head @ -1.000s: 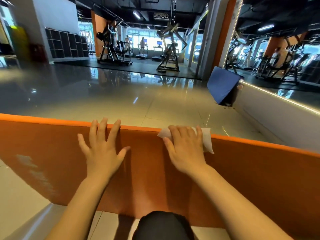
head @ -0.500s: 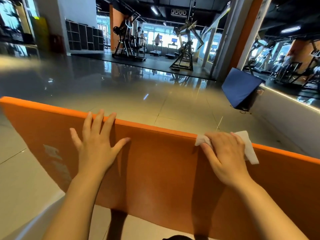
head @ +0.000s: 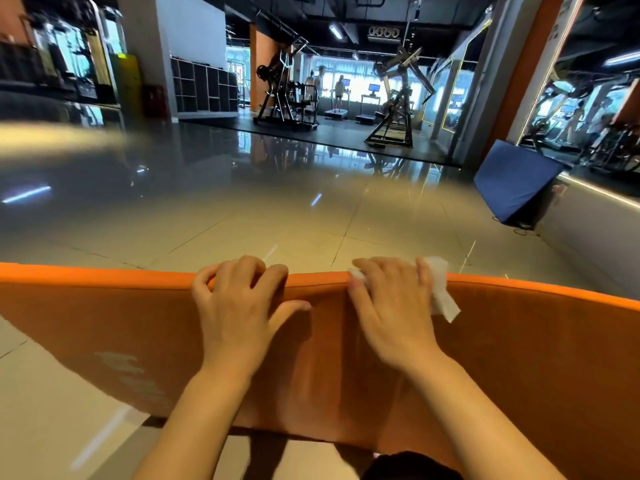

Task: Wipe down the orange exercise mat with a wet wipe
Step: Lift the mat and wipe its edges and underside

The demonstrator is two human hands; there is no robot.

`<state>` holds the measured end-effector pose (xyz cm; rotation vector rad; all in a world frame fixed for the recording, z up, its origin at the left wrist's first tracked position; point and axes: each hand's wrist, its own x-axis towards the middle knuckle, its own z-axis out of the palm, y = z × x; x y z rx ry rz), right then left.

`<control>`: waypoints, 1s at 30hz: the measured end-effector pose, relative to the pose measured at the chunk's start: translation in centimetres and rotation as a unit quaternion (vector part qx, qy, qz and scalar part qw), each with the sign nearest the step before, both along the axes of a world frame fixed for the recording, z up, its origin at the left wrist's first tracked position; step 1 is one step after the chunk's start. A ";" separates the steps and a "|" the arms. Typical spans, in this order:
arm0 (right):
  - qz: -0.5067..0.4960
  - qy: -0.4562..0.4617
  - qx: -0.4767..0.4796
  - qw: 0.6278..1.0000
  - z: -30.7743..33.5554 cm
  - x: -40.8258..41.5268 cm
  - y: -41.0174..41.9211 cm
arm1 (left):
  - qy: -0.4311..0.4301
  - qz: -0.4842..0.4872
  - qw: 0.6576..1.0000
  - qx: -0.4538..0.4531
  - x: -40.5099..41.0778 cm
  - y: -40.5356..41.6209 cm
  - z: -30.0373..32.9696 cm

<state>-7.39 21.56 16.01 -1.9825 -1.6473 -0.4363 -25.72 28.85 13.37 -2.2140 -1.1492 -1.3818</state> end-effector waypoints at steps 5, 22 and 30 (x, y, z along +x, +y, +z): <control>0.106 -0.044 -0.042 0.993 0.1 -5.0 1.1 | 0.049 0.030 0.997 -0.054 -0.7 1.1 -0.2; -0.076 0.024 0.041 0.996 -0.4 2.6 2.1 | 0.122 0.120 0.978 -0.118 -5.5 3.8 -1.0; 0.170 -0.001 -0.029 0.985 0.0 -8.5 6.3 | 0.104 0.135 0.978 -0.119 -5.8 3.8 -0.4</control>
